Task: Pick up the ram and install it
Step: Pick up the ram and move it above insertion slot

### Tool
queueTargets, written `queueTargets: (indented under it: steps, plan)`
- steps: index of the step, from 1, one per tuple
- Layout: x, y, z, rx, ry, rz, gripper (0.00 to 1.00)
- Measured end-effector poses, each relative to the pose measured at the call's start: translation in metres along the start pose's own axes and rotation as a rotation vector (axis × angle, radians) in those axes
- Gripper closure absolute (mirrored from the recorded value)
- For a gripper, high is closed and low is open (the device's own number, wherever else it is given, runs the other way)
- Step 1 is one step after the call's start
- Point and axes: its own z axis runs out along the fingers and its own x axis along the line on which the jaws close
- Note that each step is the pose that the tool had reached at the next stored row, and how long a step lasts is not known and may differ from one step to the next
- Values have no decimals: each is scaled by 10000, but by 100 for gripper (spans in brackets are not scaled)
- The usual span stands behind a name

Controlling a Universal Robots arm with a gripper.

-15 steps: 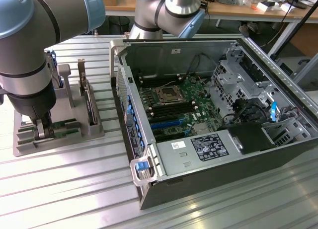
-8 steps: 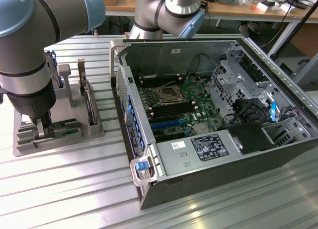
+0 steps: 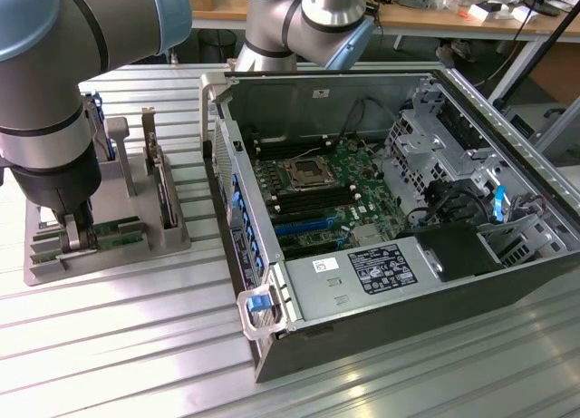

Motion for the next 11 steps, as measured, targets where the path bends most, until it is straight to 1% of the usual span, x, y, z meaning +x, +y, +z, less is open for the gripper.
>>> queueTargets:
  steps: [7, 11]
  plan:
    - [0, 1, -17, -1, 0, 0, 88]
    - [-1, 2, -50, -2, 1, 0, 88]
